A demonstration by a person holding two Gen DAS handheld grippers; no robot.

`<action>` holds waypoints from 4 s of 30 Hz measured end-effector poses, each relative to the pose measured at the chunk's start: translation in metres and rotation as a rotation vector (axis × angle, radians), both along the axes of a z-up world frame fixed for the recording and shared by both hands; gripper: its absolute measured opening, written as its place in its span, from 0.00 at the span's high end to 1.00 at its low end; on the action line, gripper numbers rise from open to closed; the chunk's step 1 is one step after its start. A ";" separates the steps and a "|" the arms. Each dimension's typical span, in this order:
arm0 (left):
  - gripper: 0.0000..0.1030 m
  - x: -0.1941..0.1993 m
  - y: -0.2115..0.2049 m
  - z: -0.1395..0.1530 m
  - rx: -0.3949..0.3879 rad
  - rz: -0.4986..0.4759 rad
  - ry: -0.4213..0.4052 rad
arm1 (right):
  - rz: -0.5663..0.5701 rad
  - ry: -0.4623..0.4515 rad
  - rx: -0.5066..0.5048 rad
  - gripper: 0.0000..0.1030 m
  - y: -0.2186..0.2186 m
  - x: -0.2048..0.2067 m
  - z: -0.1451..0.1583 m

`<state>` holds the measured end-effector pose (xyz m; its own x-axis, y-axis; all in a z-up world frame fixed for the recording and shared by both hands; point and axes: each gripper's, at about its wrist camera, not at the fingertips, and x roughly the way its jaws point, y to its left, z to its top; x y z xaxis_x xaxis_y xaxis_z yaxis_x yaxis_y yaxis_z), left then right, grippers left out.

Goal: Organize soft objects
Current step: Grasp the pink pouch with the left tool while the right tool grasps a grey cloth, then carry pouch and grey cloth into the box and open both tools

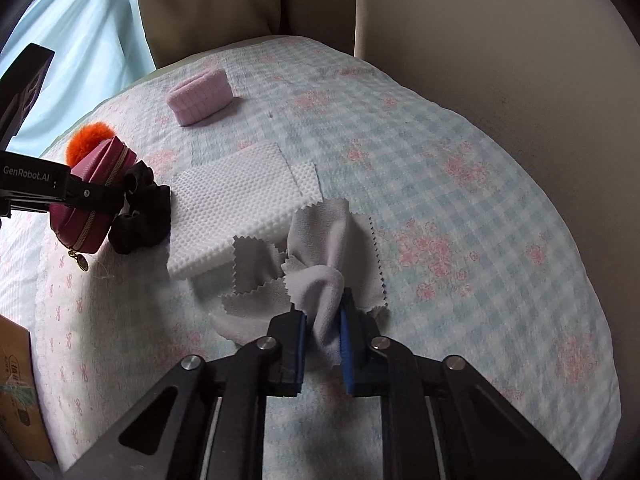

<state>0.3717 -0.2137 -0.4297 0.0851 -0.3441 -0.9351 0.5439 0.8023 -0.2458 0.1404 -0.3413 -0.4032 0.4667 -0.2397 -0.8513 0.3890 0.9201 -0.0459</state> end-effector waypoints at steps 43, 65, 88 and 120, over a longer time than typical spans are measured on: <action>0.61 -0.181 0.248 0.298 -0.118 0.348 -0.249 | 0.340 -0.292 -0.017 0.90 0.160 -0.069 0.305; 0.61 -0.240 0.460 0.234 0.032 0.511 -0.169 | 0.581 -0.149 0.174 0.90 0.372 -0.058 0.261; 0.61 -0.157 0.449 0.060 0.178 0.365 0.124 | 0.597 0.319 0.294 0.90 0.436 0.052 0.090; 0.00 -0.180 0.452 0.082 0.164 0.408 0.095 | 0.468 0.384 0.436 0.00 0.410 0.054 0.062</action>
